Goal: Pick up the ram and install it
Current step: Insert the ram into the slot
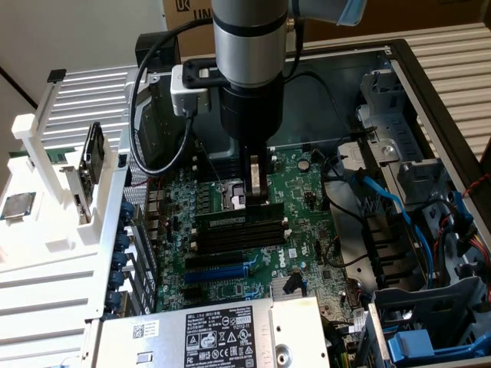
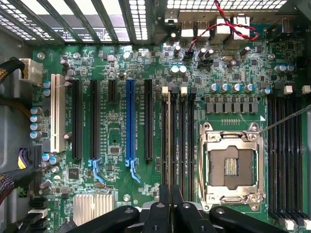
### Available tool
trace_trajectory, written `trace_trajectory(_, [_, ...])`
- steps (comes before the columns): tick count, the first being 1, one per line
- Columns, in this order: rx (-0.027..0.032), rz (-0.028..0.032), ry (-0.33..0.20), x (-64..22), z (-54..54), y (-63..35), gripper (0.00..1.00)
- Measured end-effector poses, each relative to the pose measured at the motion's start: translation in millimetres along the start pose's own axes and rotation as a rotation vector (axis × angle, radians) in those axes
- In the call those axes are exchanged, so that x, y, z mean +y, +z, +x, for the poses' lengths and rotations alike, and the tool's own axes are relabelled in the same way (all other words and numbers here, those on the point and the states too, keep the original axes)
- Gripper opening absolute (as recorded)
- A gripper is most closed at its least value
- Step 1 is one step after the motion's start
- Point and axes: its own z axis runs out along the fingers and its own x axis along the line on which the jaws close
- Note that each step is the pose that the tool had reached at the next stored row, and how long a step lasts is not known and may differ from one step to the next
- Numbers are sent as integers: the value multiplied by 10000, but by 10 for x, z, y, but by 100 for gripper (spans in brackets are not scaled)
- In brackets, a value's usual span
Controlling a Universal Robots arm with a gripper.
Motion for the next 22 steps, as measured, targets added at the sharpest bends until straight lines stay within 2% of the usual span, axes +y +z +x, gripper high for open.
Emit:
trace_trajectory(5, [44, 9, -1, 8, -46, 36, 12])
trace_trajectory(9, [150, 10, -6, 9, -50, 54, 12])
trace_trajectory(11, [181, 10, -22, 10, -49, 56, 12])
trace_trajectory(19, [179, 13, -70, 12, -47, 59, 12])
trace_trajectory(22, [132, 11, -71, 12, -35, 61, 12])
